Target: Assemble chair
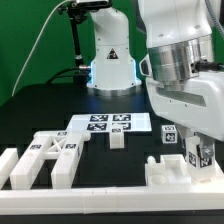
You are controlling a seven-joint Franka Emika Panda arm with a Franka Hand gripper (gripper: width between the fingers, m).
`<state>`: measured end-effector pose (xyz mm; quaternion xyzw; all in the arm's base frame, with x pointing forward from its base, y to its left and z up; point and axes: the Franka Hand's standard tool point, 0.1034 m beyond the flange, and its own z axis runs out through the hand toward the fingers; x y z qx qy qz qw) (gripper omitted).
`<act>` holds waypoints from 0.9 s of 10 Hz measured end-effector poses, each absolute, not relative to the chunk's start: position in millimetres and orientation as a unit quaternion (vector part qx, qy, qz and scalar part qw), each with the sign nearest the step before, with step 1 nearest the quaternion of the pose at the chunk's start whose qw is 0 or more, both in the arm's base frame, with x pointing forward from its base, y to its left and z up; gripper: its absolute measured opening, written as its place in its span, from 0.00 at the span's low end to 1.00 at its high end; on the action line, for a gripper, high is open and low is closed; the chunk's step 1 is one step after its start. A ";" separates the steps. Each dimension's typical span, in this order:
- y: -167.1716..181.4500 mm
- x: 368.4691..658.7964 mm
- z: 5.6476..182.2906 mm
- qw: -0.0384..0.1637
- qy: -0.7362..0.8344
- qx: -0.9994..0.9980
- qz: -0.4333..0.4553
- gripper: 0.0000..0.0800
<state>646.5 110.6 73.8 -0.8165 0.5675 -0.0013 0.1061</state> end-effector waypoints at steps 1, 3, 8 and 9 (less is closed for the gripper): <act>111.9 646.4 74.1 0.104 0.548 -0.830 -0.005 0.66; 119.0 645.0 71.9 0.099 0.381 -0.919 -0.022 0.78; 124.5 641.5 70.4 0.077 0.150 -0.985 -0.037 0.81; 122.8 645.4 71.1 0.059 0.046 -0.996 -0.046 0.81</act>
Offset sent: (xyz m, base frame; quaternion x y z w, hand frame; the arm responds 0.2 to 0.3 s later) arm -0.0030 0.0254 -0.0011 -0.0406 -0.0074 -0.4319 0.9010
